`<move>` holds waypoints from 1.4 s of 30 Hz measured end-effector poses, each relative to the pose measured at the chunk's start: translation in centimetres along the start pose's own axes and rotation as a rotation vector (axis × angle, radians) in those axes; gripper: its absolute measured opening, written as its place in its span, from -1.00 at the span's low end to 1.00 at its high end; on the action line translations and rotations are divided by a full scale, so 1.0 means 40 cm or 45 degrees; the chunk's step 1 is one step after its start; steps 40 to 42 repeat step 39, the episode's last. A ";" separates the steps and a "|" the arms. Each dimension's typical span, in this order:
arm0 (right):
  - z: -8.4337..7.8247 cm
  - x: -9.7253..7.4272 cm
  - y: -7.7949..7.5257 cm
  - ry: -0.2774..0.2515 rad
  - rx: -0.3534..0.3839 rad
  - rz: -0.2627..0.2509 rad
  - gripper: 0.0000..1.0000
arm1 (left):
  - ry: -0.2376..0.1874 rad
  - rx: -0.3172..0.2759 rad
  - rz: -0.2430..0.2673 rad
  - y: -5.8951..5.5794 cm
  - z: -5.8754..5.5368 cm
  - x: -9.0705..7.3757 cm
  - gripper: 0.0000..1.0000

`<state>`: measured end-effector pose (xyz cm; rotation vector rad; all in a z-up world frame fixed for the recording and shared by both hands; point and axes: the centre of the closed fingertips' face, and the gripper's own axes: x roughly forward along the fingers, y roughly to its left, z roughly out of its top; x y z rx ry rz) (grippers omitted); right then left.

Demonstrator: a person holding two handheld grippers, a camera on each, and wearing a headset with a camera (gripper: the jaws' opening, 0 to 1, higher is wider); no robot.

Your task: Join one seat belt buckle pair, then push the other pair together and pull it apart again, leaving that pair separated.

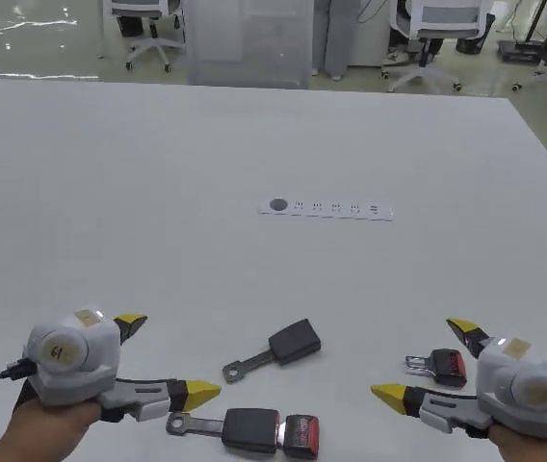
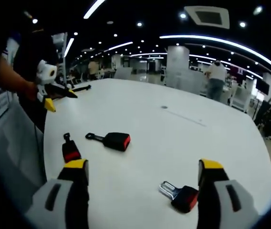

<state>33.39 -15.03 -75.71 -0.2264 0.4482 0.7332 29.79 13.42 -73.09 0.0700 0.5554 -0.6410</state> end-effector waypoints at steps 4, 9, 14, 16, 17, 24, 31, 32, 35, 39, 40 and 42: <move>-0.008 -0.014 0.011 0.003 0.013 -0.015 0.94 | -0.018 0.001 0.009 -0.010 -0.002 -0.018 1.00; -0.024 -0.034 0.029 0.012 0.009 -0.023 0.94 | -0.021 0.005 0.013 -0.017 -0.007 -0.028 1.00; -0.044 -0.063 0.028 0.024 0.010 -0.038 0.94 | -0.039 0.001 0.010 -0.019 -0.004 -0.036 1.00; -0.048 -0.075 0.030 0.026 0.017 -0.046 0.94 | -0.038 0.001 0.006 -0.022 -0.007 -0.039 1.00; -0.048 -0.080 0.032 0.022 0.016 -0.051 0.94 | -0.030 0.003 0.007 -0.024 -0.014 -0.042 1.00; -0.061 -0.095 0.049 0.032 0.020 -0.061 0.94 | -0.007 -0.010 0.000 -0.034 -0.043 -0.063 0.99; -0.068 -0.105 0.065 0.038 0.023 -0.062 0.93 | 0.021 -0.019 0.013 -0.037 -0.073 -0.085 1.00; -0.068 -0.106 0.068 0.037 0.024 -0.061 0.93 | 0.028 -0.021 0.013 -0.039 -0.078 -0.089 1.00; -0.069 -0.108 0.070 0.042 0.021 -0.063 0.93 | 0.030 -0.022 0.012 -0.042 -0.085 -0.097 0.99; -0.069 -0.111 0.071 0.042 0.020 -0.065 0.93 | 0.026 -0.026 0.014 -0.041 -0.087 -0.102 0.99; -0.069 -0.111 0.071 0.042 0.020 -0.065 0.93 | 0.026 -0.026 0.014 -0.041 -0.087 -0.102 0.99; -0.069 -0.111 0.071 0.042 0.020 -0.065 0.93 | 0.026 -0.026 0.014 -0.041 -0.087 -0.102 0.99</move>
